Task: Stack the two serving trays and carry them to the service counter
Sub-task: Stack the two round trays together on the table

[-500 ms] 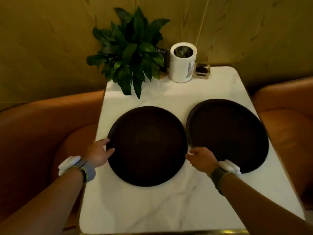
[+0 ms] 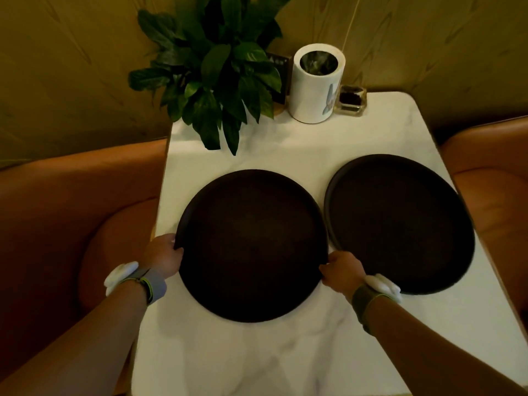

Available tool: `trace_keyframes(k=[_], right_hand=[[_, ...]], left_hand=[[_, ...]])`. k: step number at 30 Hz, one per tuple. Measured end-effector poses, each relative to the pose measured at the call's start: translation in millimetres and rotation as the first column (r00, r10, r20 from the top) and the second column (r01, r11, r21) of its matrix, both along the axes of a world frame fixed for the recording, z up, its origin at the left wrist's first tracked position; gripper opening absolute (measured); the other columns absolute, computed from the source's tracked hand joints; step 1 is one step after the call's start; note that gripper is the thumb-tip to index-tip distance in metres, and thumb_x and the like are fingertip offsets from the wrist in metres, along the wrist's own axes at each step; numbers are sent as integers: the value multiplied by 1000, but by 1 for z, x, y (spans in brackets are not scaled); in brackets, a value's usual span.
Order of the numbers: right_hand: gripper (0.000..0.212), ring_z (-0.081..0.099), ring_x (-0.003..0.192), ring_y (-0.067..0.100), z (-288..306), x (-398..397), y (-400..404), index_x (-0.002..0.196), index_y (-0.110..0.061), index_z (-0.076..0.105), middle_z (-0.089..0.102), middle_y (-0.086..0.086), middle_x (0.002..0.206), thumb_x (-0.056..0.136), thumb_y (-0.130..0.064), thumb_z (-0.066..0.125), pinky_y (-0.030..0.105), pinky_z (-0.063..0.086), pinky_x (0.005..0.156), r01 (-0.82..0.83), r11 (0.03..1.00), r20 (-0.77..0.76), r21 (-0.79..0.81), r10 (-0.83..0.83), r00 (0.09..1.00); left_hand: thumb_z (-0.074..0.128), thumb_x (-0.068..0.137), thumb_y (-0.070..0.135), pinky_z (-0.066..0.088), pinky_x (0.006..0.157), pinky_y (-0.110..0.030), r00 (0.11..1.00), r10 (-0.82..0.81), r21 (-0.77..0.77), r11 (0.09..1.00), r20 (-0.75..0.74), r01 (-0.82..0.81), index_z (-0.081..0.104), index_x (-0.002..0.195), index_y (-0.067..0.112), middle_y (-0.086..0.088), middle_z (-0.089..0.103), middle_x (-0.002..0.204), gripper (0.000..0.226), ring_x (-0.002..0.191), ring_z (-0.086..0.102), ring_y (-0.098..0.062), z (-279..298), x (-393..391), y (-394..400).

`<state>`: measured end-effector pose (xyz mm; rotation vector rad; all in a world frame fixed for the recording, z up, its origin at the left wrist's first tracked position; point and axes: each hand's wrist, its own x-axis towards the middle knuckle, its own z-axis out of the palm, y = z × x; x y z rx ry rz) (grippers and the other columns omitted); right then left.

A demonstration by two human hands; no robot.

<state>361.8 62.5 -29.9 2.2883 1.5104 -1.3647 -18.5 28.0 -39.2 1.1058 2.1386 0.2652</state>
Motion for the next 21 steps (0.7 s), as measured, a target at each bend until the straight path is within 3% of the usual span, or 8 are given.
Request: trace_keyframes(k=[2,4,6,8,11,14,18,21], right_hand=[[1,66,75,21,-4,0,1,88,-14,60,68,8,89,88,-14,60,34,58,74,4,1000,0,-5,-4,1000],[11,65,75,21,-4,-4,0,80,-20,55,68,8,88,87,-14,61,33,58,72,24,1000,0,-2,-24,1000],[17,68,84,30,-3,-6,-3,71,-23,53,70,13,92,83,-14,61,42,58,77,81,996,-9,41,-81,997],[19,69,89,35,1,-9,-6,65,-25,51,71,17,95,79,-15,60,47,58,77,124,989,-24,84,-122,992],[16,69,88,35,8,-10,-6,67,-23,55,71,17,93,78,-14,60,48,59,76,173,980,-79,99,-166,983],[7,69,83,28,16,-3,0,87,-17,62,70,10,92,84,-10,61,44,60,77,166,984,-133,70,-155,979],[11,68,86,27,37,14,9,93,-16,62,68,9,94,88,-7,58,43,59,80,251,963,-172,98,-232,957],[10,68,84,24,53,30,8,92,-16,63,68,8,93,88,-8,59,40,59,79,289,947,-161,144,-265,951]], left_hand=[[56,81,8,51,65,-44,1000,-3,4,1000,11,3,65,75,18,-17,71,83,15,77,63,-42,-15,-11,2],[56,75,4,53,67,-55,998,27,6,1000,63,-28,63,62,21,-21,70,76,22,74,64,-46,-37,-28,1],[55,75,-5,51,68,-59,988,69,2,998,141,-70,63,60,20,-21,68,70,30,74,63,-50,-61,-44,-4],[54,75,-10,50,70,-62,981,90,-3,996,173,-91,64,60,13,-24,66,70,29,74,63,-52,-44,-39,-7],[53,76,-14,52,75,-56,969,150,15,988,194,-156,63,69,6,-21,65,72,23,76,64,-43,-7,-22,-6],[54,77,-15,53,77,-52,951,202,37,976,234,-216,61,72,8,-16,64,72,25,75,63,-38,22,-11,2],[49,81,-18,53,49,-20,924,203,77,968,324,-240,60,81,-2,-11,59,73,20,67,57,-27,60,14,20],[49,82,-19,49,44,-14,912,179,106,967,369,-233,60,90,-6,-11,57,74,18,66,55,-24,83,37,31]])
